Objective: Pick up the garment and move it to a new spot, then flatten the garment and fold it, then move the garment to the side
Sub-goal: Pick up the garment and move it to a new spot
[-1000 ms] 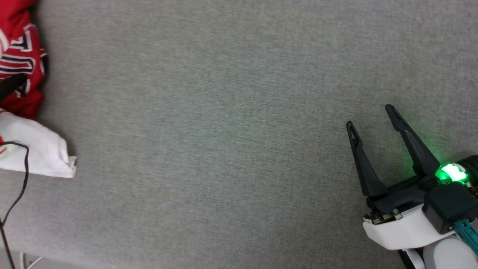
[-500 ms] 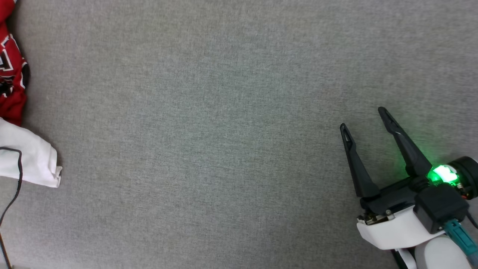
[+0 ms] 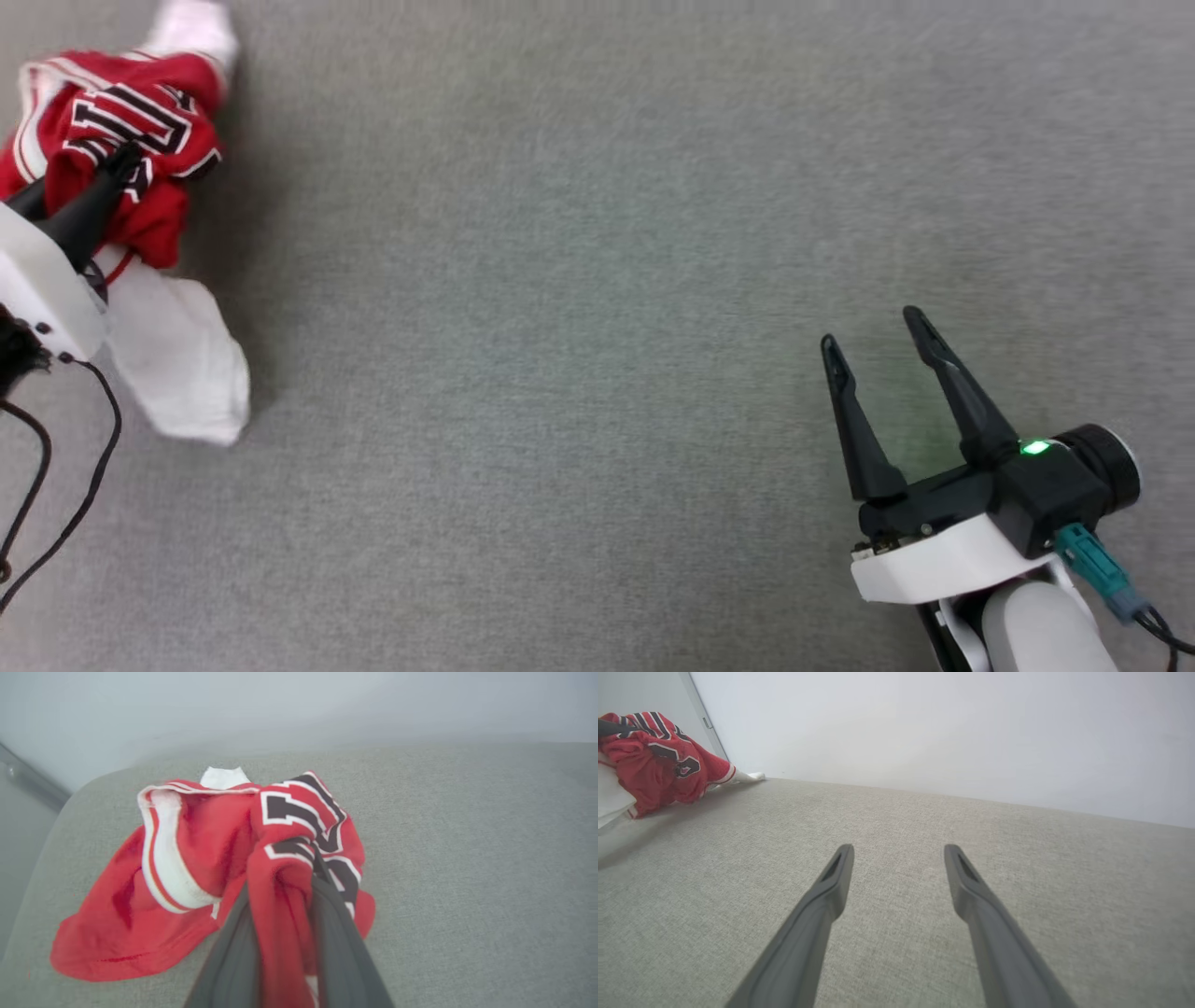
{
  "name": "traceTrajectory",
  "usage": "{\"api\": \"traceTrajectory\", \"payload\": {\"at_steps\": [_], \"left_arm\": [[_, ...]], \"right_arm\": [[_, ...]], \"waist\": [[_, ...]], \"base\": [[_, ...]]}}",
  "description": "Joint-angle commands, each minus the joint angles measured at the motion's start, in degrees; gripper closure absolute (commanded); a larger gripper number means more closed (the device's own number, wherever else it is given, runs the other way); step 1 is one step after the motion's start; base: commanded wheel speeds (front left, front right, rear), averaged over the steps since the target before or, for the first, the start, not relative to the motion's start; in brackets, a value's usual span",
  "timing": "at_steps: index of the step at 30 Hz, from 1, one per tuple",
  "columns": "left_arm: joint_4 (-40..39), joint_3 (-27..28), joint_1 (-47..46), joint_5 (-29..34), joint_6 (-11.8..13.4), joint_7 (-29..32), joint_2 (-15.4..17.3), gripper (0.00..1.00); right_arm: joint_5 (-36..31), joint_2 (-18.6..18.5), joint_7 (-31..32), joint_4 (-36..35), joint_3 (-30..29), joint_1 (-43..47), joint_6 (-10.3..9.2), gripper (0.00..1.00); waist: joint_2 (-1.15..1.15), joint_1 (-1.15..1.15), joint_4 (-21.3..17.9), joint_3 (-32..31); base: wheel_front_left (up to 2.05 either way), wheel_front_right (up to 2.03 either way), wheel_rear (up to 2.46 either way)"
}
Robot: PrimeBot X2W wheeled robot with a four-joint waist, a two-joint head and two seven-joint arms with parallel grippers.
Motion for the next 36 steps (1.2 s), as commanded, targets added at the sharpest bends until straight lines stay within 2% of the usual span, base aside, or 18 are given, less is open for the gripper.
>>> {"api": "traceTrajectory", "payload": {"at_steps": [1,4,8,16,21,25,26,27,28,36], "left_arm": [[-0.91,-1.32,0.25,0.8,-0.07,-1.46,0.04,1.0],[-3.02,-5.0,-1.43,3.28,-0.07,-3.48,-0.3,1.0],[-6.17,-9.48,-3.5,6.2,-0.07,-4.55,-3.55,1.0],[-8.74,-17.09,-7.71,9.34,-0.08,-5.86,-14.04,1.0],[-6.12,-26.64,-8.71,13.48,-0.08,-6.08,-19.11,1.0],[-2.56,-34.94,-6.58,13.81,-0.08,-7.27,-23.18,1.0],[-1.28,-36.65,-6.06,13.81,-0.08,-7.61,-24.01,0.83],[-0.29,-38.44,-5.86,14.15,-0.08,-8.1,-24.72,0.03],[1.06,-39.81,-5.44,14.27,-0.07,-8.61,-25.53,0.0],[7.54,-45.06,-3.15,12.25,-0.07,-13.9,-29.78,0.0]], "right_arm": [[0.7,0.62,-0.31,0.32,0.15,-0.19,-0.02,0.0],[1.89,1.01,-0.27,1.01,-0.85,0.2,-0.03,0.0],[1.65,1.38,-0.29,2.06,-1.95,0.81,-0.02,0.0],[2.44,1.64,-0.28,1.65,-6.32,1.31,-0.03,0.0],[4.36,1.64,-0.27,0.58,-8.62,1.03,-0.02,0.0],[4.7,1.61,-0.28,0.51,-9.37,1.03,-0.02,0.0],[4.78,1.63,-0.28,0.54,-9.48,1.08,-0.02,0.0],[4.79,1.63,-0.28,0.6,-9.53,1.14,-0.02,0.0],[4.82,1.62,-0.28,0.69,-9.63,1.21,-0.02,0.0],[4.19,1.62,-0.27,1.26,-9.47,2.12,-0.02,0.0]], "waist": [[0.0,0.01,-3.29,-3.45],[0.0,0.01,-5.32,-5.11],[0.0,0.01,-8.0,-6.73],[0.0,0.01,-13.77,-7.96],[0.0,0.01,-16.33,-7.52],[0.0,0.01,-17.54,-7.56],[0.0,0.01,-17.68,-7.63],[0.0,0.01,-17.77,-7.71],[0.0,0.01,-17.79,-7.83],[0.0,0.01,-15.71,-9.97]], "base": [[0.0,0.0,0.0],[0.0,0.0,0.0],[0.0,0.0,0.0],[0.0,0.0,0.0],[0.0,0.0,0.0],[0.0,0.0,0.0],[0.0,0.0,0.0],[0.0,0.0,0.0],[0.0,0.0,0.0],[0.0,0.0,0.0]]}}
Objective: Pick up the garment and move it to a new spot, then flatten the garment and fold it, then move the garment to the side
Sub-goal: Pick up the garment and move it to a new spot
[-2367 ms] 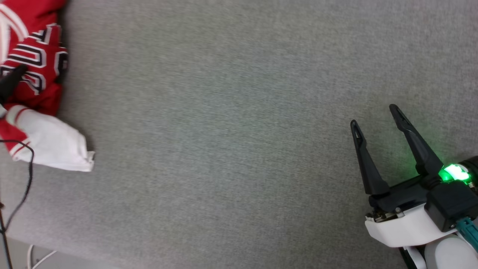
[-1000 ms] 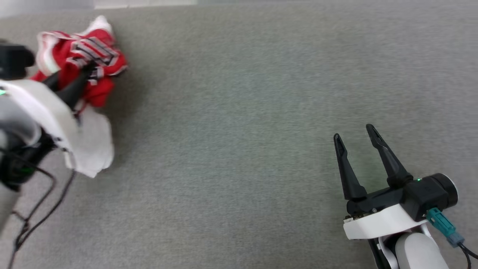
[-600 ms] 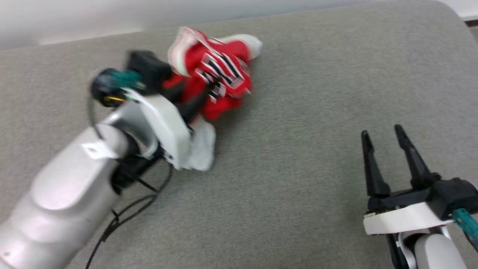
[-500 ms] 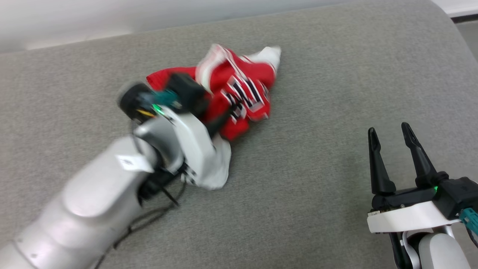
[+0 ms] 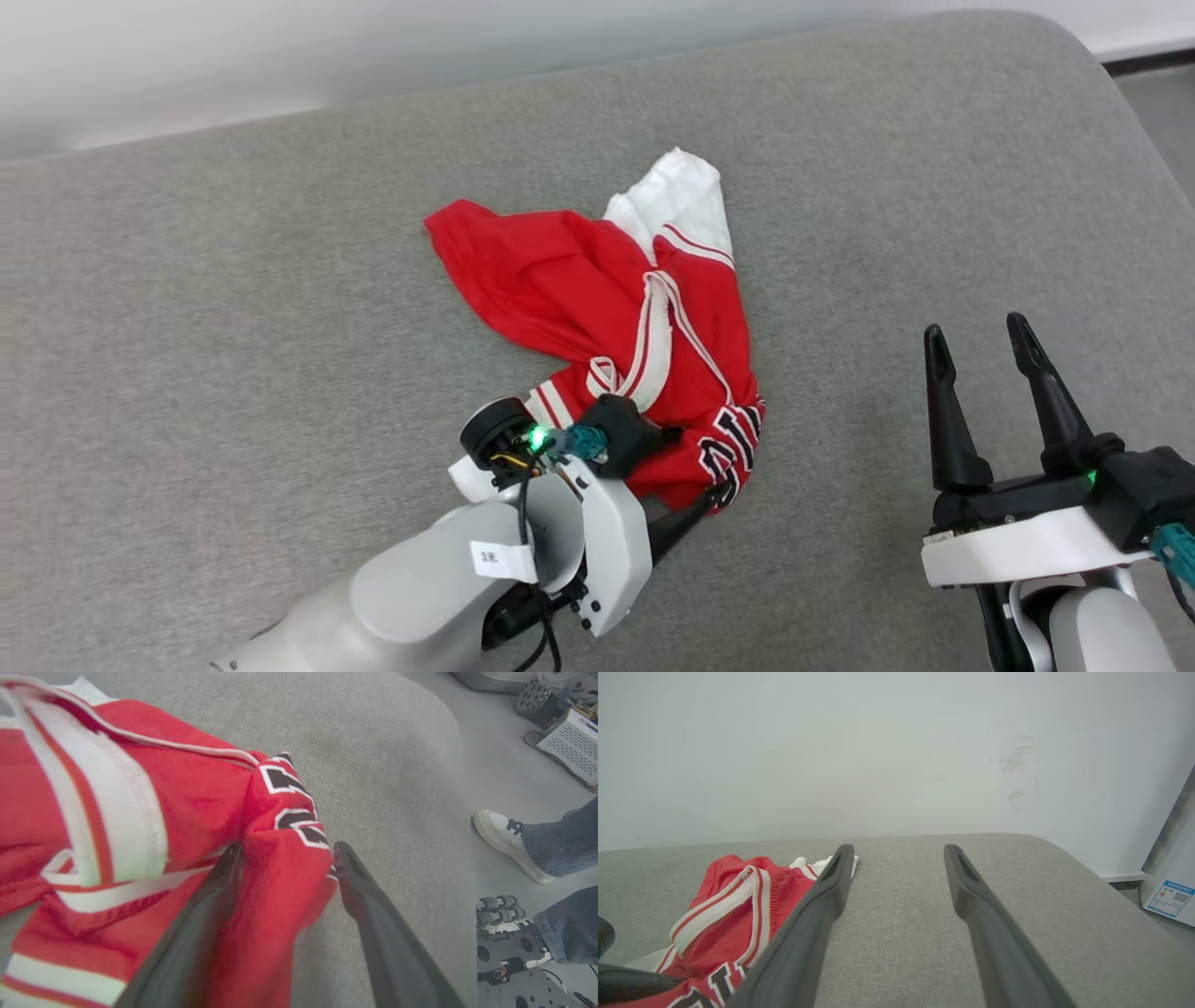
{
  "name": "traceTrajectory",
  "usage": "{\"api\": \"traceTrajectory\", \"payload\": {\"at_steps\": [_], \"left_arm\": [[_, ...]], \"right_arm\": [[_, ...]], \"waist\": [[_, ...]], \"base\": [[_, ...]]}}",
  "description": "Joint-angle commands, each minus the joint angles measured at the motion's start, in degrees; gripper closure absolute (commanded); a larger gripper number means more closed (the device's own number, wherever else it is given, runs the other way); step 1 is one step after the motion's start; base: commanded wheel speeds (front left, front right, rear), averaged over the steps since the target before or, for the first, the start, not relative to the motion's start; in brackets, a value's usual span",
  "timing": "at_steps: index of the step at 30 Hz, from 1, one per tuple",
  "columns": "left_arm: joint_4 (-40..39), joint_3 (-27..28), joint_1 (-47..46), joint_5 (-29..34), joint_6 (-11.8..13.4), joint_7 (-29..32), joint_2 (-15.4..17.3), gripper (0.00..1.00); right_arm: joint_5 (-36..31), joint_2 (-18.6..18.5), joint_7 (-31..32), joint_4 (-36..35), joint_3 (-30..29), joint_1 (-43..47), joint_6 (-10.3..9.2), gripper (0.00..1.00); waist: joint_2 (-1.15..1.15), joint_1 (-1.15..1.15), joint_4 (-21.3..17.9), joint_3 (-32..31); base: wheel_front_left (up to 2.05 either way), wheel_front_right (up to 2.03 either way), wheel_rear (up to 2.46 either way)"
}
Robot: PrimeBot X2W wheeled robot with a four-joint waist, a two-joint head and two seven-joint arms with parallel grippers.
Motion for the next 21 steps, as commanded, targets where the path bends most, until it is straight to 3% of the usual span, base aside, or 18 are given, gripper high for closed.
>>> {"api": "traceTrajectory", "payload": {"at_steps": [1,6,12,18,21], "left_arm": [[0.43,0.34,0.53,-0.37,-0.07,-0.98,-0.03,0.0],[1.05,2.47,0.86,-1.93,-0.06,-6.84,0.68,0.0],[1.25,6.93,1.73,-3.39,2.27,-11.28,5.39,0.0],[-3.53,18.75,7.62,-6.92,7.91,-13.99,10.65,0.0],[-10.34,29.28,13.38,-2.88,10.54,-14.07,11.72,0.0]], "right_arm": [[-0.47,0.14,-0.14,0.04,-0.06,0.76,-0.02,0.0],[-1.05,0.13,-0.13,0.3,-0.53,1.32,-0.02,0.0],[-2.08,0.1,-0.13,0.56,-1.11,2.62,-0.03,0.0],[-2.55,0.1,-0.13,0.08,-1.62,4.06,-0.03,0.0],[-2.62,0.1,-0.13,-0.1,-1.98,4.85,-0.02,0.0]], "waist": [[0.0,0.0,1.16,-1.11],[0.0,0.0,4.17,-4.13],[0.0,0.0,7.71,-7.83],[0.0,0.0,10.24,-10.66],[0.0,0.0,11.16,-11.39]], "base": [[0.0,0.0,0.0],[0.0,0.0,0.0],[0.0,0.0,0.0],[0.0,0.0,0.0],[0.0,0.0,0.0]]}}
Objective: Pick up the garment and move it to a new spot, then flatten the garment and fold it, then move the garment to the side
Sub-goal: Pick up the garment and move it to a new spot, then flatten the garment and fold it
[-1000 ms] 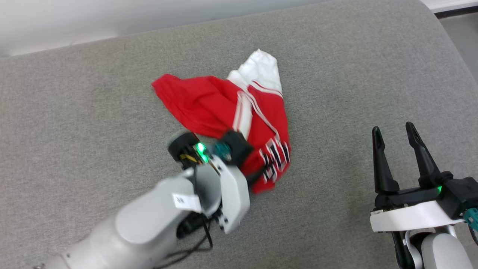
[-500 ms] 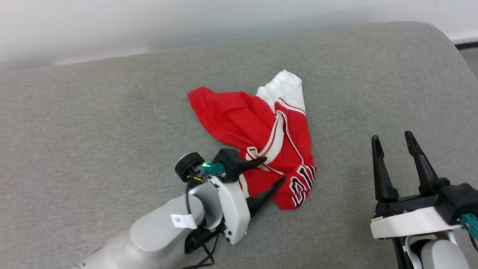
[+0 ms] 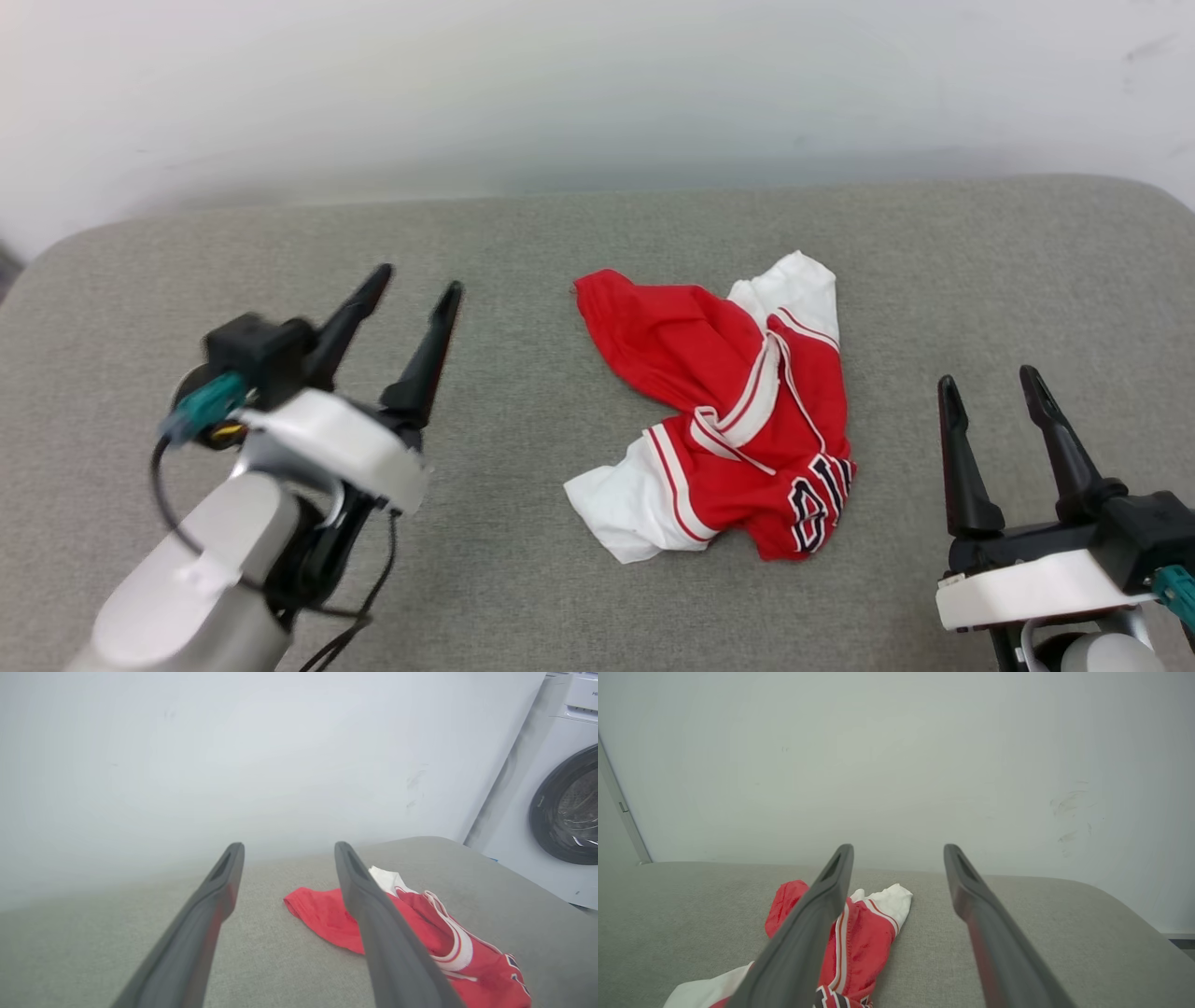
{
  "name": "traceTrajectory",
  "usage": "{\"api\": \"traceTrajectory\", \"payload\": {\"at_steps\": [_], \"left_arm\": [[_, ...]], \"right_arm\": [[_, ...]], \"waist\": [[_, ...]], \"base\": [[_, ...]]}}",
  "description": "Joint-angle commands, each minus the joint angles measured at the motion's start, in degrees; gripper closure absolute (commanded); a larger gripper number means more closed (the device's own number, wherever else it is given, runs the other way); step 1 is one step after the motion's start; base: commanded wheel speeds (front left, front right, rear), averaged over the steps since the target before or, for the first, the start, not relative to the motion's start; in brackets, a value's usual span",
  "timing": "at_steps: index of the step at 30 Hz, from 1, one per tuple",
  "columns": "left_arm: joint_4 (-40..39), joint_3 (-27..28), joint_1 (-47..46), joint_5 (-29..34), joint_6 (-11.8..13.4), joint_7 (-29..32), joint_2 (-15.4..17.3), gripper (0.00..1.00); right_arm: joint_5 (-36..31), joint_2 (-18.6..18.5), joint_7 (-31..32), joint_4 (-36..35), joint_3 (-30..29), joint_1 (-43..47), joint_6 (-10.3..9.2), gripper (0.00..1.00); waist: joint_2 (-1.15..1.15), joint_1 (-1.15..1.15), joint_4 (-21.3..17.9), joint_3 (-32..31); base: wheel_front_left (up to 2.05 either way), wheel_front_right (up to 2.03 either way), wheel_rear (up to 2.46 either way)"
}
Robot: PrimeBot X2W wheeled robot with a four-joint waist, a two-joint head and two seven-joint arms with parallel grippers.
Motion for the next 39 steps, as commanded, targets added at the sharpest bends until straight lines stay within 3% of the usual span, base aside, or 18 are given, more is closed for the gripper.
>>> {"api": "traceTrajectory", "payload": {"at_steps": [1,7,13,20,27,33,36,39], "left_arm": [[-1.77,2.37,3.23,2.66,0.78,-0.23,0.11,0.0],[-11.59,16.28,18.72,12.38,1.85,-0.21,-5.13,0.0],[-14.56,22.86,27.98,17.98,-0.93,-0.22,-12.82,0.0],[-12.7,25.84,30.13,23.12,-6.12,-0.22,-17.03,0.0],[-10.8,22.69,25.45,24.73,-8.85,1.72,-16.85,0.0],[-10.25,17.54,17.9,21.07,-9.5,20.45,-15.79,0.0],[-9.76,15.46,15.03,18.44,-9.0,32.23,-15.95,0.0],[-8.89,14.1,12.15,18.21,-8.11,39.98,-15.16,0.0]], "right_arm": [[-0.27,0.07,-0.13,-0.34,-0.3,0.57,-0.03,0.0],[0.29,0.06,-0.13,-0.3,-0.07,1.5,-0.02,0.0],[0.79,0.06,-0.13,-0.2,0.33,2.2,-0.03,0.0],[0.98,0.07,-0.14,-0.14,1.17,1.97,-0.02,0.0],[0.88,0.07,-0.14,-0.45,1.26,1.1,-0.02,0.0],[-0.19,0.08,-0.14,-1.46,2.35,-0.21,-0.02,0.0],[-0.12,0.07,-0.14,-1.57,3.02,-0.78,-0.02,0.0],[-0.21,0.07,-0.14,-1.56,3.35,-1.49,-0.03,0.0]], "waist": [[0.0,0.01,0.96,-0.71],[0.0,0.01,1.65,-1.37],[0.0,0.01,2.24,-1.53],[0.0,0.01,2.4,-1.28],[0.0,0.01,1.42,1.24],[0.0,0.01,0.21,4.6],[0.0,0.01,-0.77,6.55],[0.0,0.01,-1.83,8.39]], "base": [[0.0,0.0,0.0],[0.0,0.0,0.0],[0.0,0.0,0.0],[0.0,0.0,0.0],[0.0,0.0,0.0],[0.0,0.0,0.0],[0.0,0.0,0.0],[0.0,0.0,0.0]]}}
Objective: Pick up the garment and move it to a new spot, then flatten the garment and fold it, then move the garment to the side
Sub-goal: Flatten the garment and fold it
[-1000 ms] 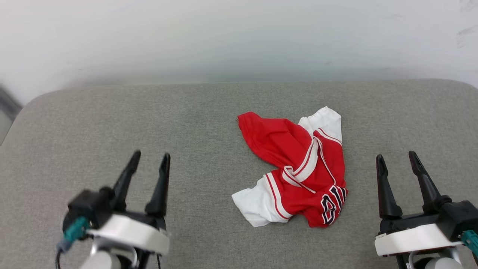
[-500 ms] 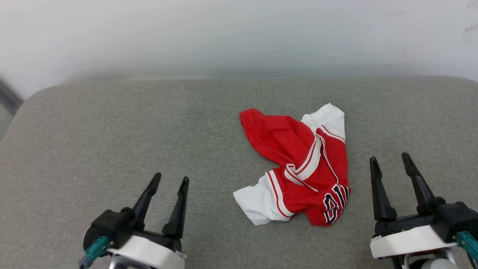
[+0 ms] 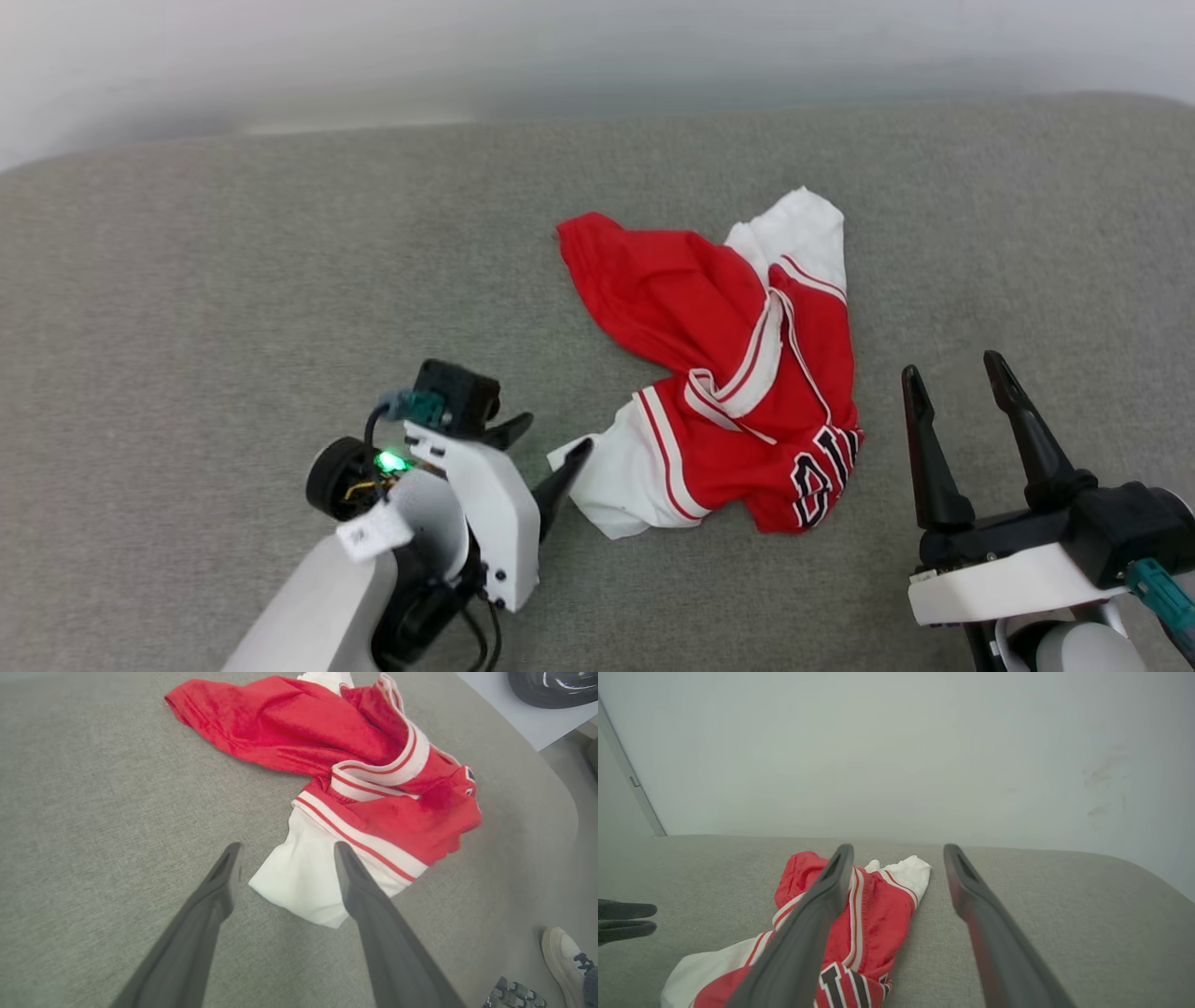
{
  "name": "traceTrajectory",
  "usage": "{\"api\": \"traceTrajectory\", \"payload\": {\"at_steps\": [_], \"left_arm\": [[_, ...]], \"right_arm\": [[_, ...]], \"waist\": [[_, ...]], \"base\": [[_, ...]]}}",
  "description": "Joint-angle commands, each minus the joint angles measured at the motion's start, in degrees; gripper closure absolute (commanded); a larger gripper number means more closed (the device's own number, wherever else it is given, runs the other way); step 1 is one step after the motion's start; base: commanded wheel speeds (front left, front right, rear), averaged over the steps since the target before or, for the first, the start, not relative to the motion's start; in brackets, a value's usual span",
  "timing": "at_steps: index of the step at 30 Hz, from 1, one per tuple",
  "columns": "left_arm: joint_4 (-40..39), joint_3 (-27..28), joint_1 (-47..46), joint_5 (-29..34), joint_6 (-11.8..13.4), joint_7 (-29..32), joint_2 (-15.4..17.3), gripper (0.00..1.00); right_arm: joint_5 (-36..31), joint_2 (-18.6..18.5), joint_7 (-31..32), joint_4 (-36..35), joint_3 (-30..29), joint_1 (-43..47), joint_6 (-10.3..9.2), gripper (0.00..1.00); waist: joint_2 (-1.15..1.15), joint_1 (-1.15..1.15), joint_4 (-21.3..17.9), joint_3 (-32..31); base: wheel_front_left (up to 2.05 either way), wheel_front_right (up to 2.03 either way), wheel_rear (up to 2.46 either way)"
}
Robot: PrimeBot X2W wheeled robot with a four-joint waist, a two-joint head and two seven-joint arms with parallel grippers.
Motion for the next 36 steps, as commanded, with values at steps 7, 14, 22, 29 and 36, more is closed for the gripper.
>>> {"api": "traceTrajectory", "payload": {"at_steps": [7,14,22,29,36], "left_arm": [[4.77,-2.67,-3.8,1.3,2.55,10.09,0.77,0.0],[9.19,-4.39,-3.4,2.12,3.26,12.84,1.13,0.67],[10.24,-2.77,-2.7,2.67,3.43,6.25,1.64,1.0],[8.54,2.9,-2.25,2.83,5.52,-7.7,2.02,1.0],[6.89,11.12,1.5,1.28,9.3,-18.81,4.21,1.0]], "right_arm": [[0.24,0.08,-0.14,-0.5,-0.05,-2.26,-0.03,0.0],[0.69,0.08,-0.14,-0.43,0.33,-2.58,-0.03,0.0],[0.87,0.08,-0.14,0.3,0.05,-2.47,-0.03,0.0],[0.42,0.07,-0.14,1.05,-0.26,-1.48,-0.03,0.0],[0.52,0.07,-0.14,1.69,-0.67,-0.77,-0.03,0.0]], "waist": [[0.0,-0.01,-3.66,4.73],[0.0,-0.01,-4.7,6.08],[0.0,-0.01,-3.57,4.99],[0.0,-0.01,-1.17,1.96],[0.0,-0.01,0.4,-0.42]], "base": [[0.0,0.0,0.0],[0.0,0.0,0.0],[0.0,0.0,0.0],[0.0,0.0,0.0],[0.0,0.0,0.0]]}}
